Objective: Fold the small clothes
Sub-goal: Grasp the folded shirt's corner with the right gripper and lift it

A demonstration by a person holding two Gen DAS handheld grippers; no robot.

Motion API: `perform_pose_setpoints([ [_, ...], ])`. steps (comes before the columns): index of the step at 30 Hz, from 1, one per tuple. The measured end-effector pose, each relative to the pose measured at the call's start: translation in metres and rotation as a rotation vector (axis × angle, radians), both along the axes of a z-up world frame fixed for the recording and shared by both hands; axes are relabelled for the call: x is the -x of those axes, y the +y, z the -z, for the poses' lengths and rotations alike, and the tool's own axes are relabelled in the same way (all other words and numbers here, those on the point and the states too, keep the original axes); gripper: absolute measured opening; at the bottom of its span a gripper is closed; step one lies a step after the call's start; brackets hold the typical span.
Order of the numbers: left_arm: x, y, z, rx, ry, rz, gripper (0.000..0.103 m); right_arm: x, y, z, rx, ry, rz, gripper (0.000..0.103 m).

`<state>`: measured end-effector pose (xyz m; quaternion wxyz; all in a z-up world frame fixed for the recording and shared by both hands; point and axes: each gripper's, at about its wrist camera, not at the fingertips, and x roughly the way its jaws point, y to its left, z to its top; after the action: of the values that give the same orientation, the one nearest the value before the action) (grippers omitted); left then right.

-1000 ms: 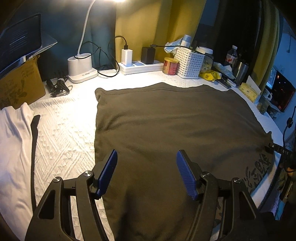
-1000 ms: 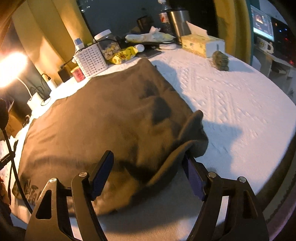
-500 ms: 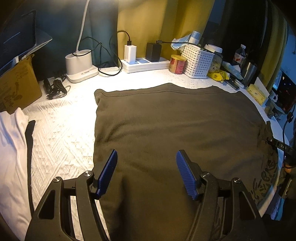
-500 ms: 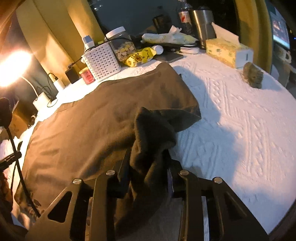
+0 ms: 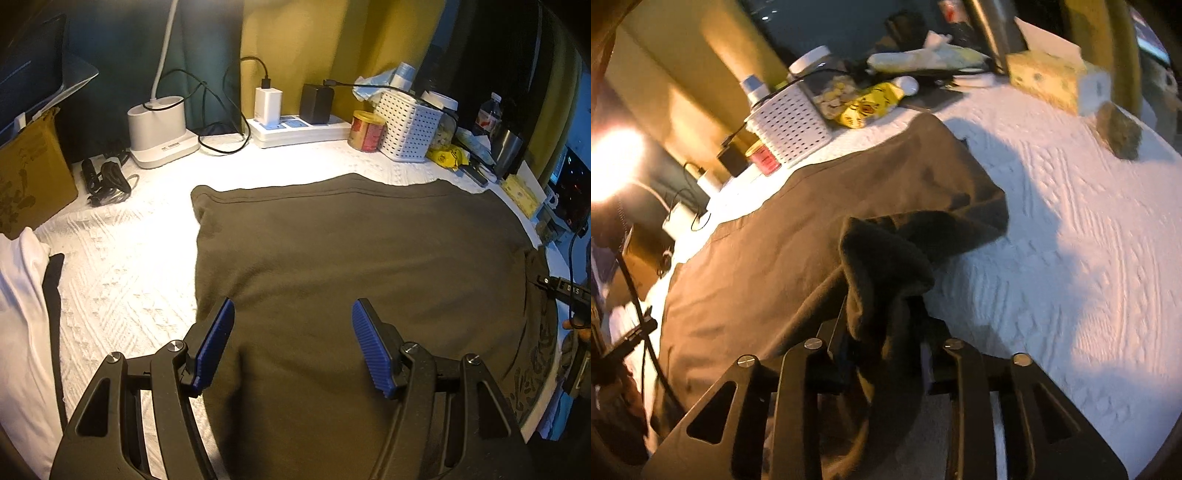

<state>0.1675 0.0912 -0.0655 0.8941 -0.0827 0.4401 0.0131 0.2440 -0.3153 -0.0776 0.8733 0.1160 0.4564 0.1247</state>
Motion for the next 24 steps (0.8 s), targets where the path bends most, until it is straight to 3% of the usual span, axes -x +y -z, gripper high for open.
perform_pose_setpoints([
  [1, -0.001, 0.002, 0.001, 0.002, 0.004, -0.002, 0.066, 0.001, 0.002, -0.003, 0.035, -0.008, 0.017, 0.06],
  [3, -0.003, 0.004, 0.003, 0.002, 0.009, -0.002, 0.066, -0.001, 0.006, -0.003, 0.083, -0.024, 0.03, 0.075],
  [10, -0.007, 0.012, 0.002, 0.001, 0.003, -0.005, 0.066, -0.044, 0.011, 0.001, 0.09, -0.061, 0.056, 0.075],
  [11, -0.007, 0.015, 0.0, 0.002, -0.002, -0.012, 0.066, -0.049, 0.013, 0.001, 0.078, -0.065, 0.036, 0.073],
  [12, -0.007, 0.017, -0.001, 0.003, -0.005, -0.016, 0.066, -0.052, 0.016, 0.002, 0.072, -0.068, 0.019, 0.061],
  [13, -0.007, 0.019, -0.002, 0.005, -0.009, -0.021, 0.066, -0.054, 0.019, 0.003, 0.078, -0.071, 0.005, 0.036],
  [14, -0.007, 0.021, -0.002, 0.006, -0.013, -0.027, 0.066, -0.057, 0.023, 0.005, 0.099, -0.072, -0.005, 0.031],
  [18, -0.005, 0.027, -0.003, 0.011, -0.019, -0.036, 0.066, -0.059, 0.031, 0.004, 0.119, -0.076, -0.045, 0.021],
  [24, 0.001, 0.033, -0.005, 0.001, -0.035, -0.035, 0.066, -0.049, 0.054, -0.022, 0.125, -0.14, -0.1, 0.019],
])
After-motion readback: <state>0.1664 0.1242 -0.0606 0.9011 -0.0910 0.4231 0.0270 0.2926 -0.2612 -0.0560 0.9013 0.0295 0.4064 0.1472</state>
